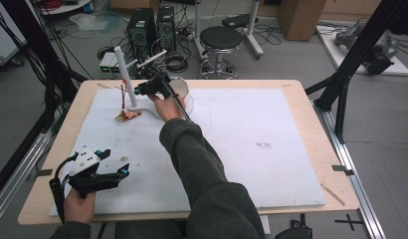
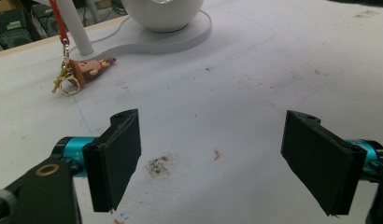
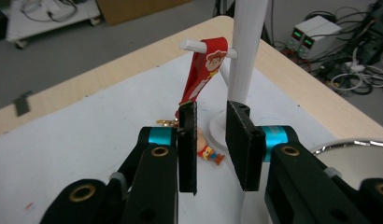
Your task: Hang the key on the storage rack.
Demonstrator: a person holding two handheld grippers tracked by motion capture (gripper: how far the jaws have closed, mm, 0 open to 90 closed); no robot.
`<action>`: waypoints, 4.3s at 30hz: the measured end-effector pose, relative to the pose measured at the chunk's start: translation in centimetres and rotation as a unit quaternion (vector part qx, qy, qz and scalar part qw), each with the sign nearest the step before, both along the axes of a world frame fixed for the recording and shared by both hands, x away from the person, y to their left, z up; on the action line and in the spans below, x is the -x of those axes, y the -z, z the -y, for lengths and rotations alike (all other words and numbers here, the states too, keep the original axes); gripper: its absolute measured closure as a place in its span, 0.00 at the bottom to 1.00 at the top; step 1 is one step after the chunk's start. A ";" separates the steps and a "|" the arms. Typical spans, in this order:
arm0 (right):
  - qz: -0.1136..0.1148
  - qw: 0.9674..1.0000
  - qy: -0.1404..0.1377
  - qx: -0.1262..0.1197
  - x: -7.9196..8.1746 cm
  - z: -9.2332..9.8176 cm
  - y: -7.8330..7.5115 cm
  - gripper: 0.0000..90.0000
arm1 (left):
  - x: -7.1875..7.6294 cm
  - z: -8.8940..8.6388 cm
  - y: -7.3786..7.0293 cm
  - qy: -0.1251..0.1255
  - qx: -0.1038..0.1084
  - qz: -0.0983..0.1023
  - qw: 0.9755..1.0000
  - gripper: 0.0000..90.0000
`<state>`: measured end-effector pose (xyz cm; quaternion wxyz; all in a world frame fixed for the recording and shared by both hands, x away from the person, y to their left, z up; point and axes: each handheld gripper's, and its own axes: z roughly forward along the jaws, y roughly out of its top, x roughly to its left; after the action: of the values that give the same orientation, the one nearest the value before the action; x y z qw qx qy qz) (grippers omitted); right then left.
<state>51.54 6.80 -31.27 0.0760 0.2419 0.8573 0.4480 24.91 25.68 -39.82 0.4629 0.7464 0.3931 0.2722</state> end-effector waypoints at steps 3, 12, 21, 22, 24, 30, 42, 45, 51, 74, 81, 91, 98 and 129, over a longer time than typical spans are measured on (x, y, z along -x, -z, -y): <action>-0.004 1.000 -0.003 -0.012 0.3 1.3 -0.2 0.79 | 0.0 0.0 0.0 0.000 -0.001 0.000 1.000 0.23; -0.010 0.999 -0.011 -0.031 1.0 4.7 -0.1 0.71 | -0.1 0.0 0.0 0.000 0.000 0.001 1.000 0.23; -0.026 0.998 -0.020 -0.052 1.6 7.7 -0.5 0.64 | -0.1 0.0 0.0 0.000 -0.003 -0.001 1.000 0.23; -0.023 0.998 -0.019 -0.056 1.7 8.1 -0.7 0.63 | -0.1 0.0 0.0 0.001 -0.004 -0.001 1.000 0.23; -0.016 0.998 -0.020 -0.063 2.0 8.6 -0.9 0.62 | -0.1 0.1 0.1 0.001 -0.001 -0.004 1.000 0.23; -0.025 0.998 -0.017 -0.057 2.6 10.5 0.1 0.55 | 0.0 0.2 0.0 0.003 -0.002 -0.002 1.000 0.23; -0.026 0.996 0.010 -0.080 3.7 14.7 0.7 0.47 | 0.0 0.2 0.0 0.000 0.002 -0.002 1.000 0.23; -0.027 0.996 0.013 -0.083 3.8 15.6 0.7 0.45 | 0.1 0.2 -0.1 -0.001 0.000 -0.001 1.000 0.23; -0.017 0.996 0.020 -0.083 4.3 17.1 0.6 0.42 | 0.2 0.2 0.0 -0.001 0.002 -0.004 1.000 0.23; -0.018 0.996 0.033 -0.085 5.5 20.3 0.8 0.31 | 0.2 0.1 0.0 -0.003 0.001 -0.005 1.000 0.23; -0.014 0.995 0.042 -0.089 6.0 21.2 1.2 0.26 | 0.2 0.0 0.0 -0.003 0.001 -0.005 1.000 0.23; -0.015 0.995 0.046 -0.086 7.1 22.5 2.0 0.21 | 0.1 0.1 0.0 -0.003 0.000 -0.006 1.000 0.23; -0.013 0.995 0.054 -0.082 7.8 23.6 2.4 0.17 | 0.1 0.1 0.0 -0.003 0.002 -0.007 1.000 0.23; 0.010 0.995 0.074 -0.068 11.7 28.3 4.4 0.14 | -0.1 0.2 0.2 -0.001 -0.002 -0.012 1.000 0.23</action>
<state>39.80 -21.51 -35.67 0.1012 0.3046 0.8036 0.5012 24.98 25.44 -39.99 0.4563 0.7504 0.3987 0.2641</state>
